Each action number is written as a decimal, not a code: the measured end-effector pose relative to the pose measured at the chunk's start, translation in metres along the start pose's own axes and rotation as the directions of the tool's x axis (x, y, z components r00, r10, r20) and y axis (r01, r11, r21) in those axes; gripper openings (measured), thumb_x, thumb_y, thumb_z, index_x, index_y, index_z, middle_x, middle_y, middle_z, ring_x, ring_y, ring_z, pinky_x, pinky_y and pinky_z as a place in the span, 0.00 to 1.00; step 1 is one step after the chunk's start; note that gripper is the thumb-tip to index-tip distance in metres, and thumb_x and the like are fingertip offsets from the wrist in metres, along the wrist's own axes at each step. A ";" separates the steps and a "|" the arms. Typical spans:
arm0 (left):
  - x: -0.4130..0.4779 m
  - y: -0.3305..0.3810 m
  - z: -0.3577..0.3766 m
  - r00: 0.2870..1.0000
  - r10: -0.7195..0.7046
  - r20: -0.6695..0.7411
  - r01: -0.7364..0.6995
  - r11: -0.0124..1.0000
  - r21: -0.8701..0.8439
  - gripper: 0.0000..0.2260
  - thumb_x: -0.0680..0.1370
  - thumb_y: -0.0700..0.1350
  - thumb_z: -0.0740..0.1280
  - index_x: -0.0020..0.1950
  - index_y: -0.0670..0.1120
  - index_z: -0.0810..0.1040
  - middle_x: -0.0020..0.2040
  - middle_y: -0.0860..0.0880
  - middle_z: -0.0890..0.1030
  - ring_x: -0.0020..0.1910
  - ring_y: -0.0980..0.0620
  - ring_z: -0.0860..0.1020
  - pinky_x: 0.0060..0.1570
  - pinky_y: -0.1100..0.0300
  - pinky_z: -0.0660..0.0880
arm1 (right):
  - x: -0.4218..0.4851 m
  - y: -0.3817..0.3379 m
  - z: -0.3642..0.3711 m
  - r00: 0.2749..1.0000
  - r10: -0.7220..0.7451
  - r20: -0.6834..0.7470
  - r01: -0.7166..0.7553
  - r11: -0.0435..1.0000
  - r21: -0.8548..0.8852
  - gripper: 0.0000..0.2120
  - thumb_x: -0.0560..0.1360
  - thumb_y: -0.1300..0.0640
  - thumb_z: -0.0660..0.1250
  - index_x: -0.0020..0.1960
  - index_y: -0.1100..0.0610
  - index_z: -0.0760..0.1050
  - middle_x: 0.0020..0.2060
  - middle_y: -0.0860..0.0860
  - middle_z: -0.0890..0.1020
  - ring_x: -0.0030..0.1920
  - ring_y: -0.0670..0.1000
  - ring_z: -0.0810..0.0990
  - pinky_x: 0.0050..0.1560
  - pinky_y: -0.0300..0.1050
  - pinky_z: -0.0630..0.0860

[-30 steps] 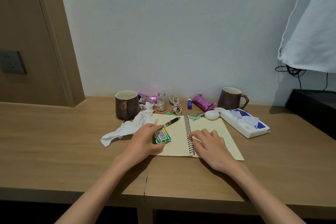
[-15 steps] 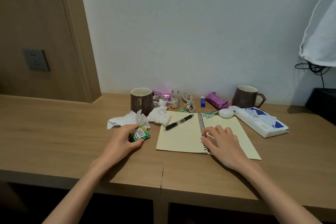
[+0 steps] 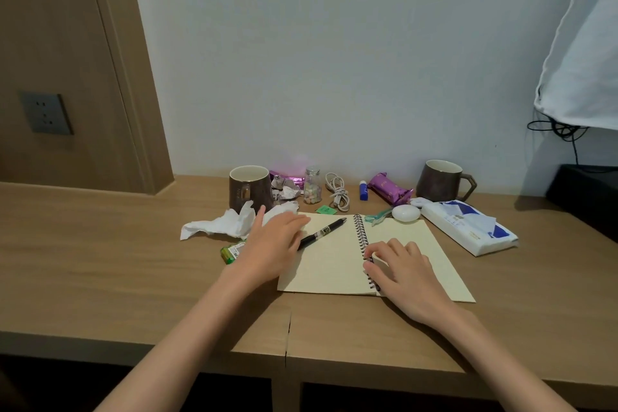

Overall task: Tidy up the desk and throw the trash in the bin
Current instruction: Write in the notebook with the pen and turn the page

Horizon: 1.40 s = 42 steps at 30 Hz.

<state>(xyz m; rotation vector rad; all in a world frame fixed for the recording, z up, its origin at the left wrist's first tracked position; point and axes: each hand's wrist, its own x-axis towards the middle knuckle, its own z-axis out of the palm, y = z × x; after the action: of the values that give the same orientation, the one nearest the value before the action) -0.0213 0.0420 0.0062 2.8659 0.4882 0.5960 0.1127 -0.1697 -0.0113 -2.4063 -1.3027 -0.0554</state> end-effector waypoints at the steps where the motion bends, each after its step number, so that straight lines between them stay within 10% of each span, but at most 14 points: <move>1: 0.006 -0.002 0.005 0.998 -0.016 0.058 0.013 0.999 0.042 0.19 0.82 0.43 0.54 0.72 0.52 0.67 0.73 0.54 0.67 0.75 0.54 0.59 0.75 0.43 0.40 | -0.002 0.000 0.000 1.000 0.001 0.004 -0.001 1.000 0.002 0.12 0.79 0.41 0.52 0.60 0.40 0.67 0.57 0.42 0.70 0.55 0.46 0.65 0.57 0.44 0.65; 15: -0.003 -0.054 0.003 0.961 -0.245 0.125 0.224 0.961 0.163 0.20 0.82 0.44 0.51 0.75 0.50 0.62 0.75 0.53 0.65 0.74 0.53 0.61 0.74 0.44 0.47 | -0.015 0.000 0.002 0.999 -0.005 0.044 0.003 0.999 0.053 0.11 0.79 0.40 0.52 0.58 0.39 0.67 0.56 0.40 0.69 0.55 0.46 0.64 0.59 0.45 0.64; 24: 0.001 -0.022 -0.004 0.964 -0.168 -0.208 0.199 0.970 0.138 0.13 0.79 0.43 0.59 0.59 0.51 0.79 0.56 0.50 0.82 0.55 0.47 0.77 0.54 0.52 0.68 | -0.011 -0.005 -0.008 0.985 -0.032 0.170 -0.015 0.963 0.269 0.13 0.79 0.44 0.57 0.64 0.37 0.64 0.62 0.38 0.68 0.62 0.45 0.64 0.65 0.49 0.64; 31: 0.030 0.047 0.019 0.998 -0.063 0.008 0.063 0.997 0.037 0.18 0.81 0.53 0.55 0.71 0.54 0.69 0.70 0.50 0.71 0.69 0.48 0.67 0.67 0.49 0.64 | 0.018 0.025 -0.013 1.000 0.020 -0.019 -0.017 0.994 0.105 0.16 0.81 0.45 0.54 0.67 0.36 0.66 0.74 0.41 0.63 0.74 0.46 0.56 0.73 0.54 0.57; 36: 0.043 0.056 0.042 0.939 -0.140 0.314 0.128 0.990 0.057 0.24 0.80 0.61 0.48 0.76 0.60 0.54 0.78 0.50 0.54 0.77 0.43 0.47 0.73 0.38 0.46 | 0.047 0.043 -0.003 0.987 0.055 0.152 -0.047 0.997 -0.059 0.20 0.81 0.41 0.50 0.72 0.30 0.53 0.78 0.42 0.44 0.77 0.57 0.38 0.73 0.66 0.38; 42: 0.040 0.046 0.049 0.945 -0.131 0.299 0.112 0.991 0.080 0.25 0.79 0.63 0.46 0.76 0.61 0.52 0.79 0.53 0.53 0.78 0.45 0.48 0.74 0.41 0.46 | 0.080 0.050 0.005 0.979 0.074 0.192 -0.048 0.990 -0.134 0.21 0.82 0.41 0.43 0.74 0.33 0.52 0.78 0.43 0.43 0.77 0.56 0.34 0.71 0.69 0.36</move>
<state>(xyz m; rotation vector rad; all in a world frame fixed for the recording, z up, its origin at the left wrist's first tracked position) 0.0464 0.0080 -0.0136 2.8842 0.6339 0.1164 0.1979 -0.1286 -0.0145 -2.6154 -1.3456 0.1234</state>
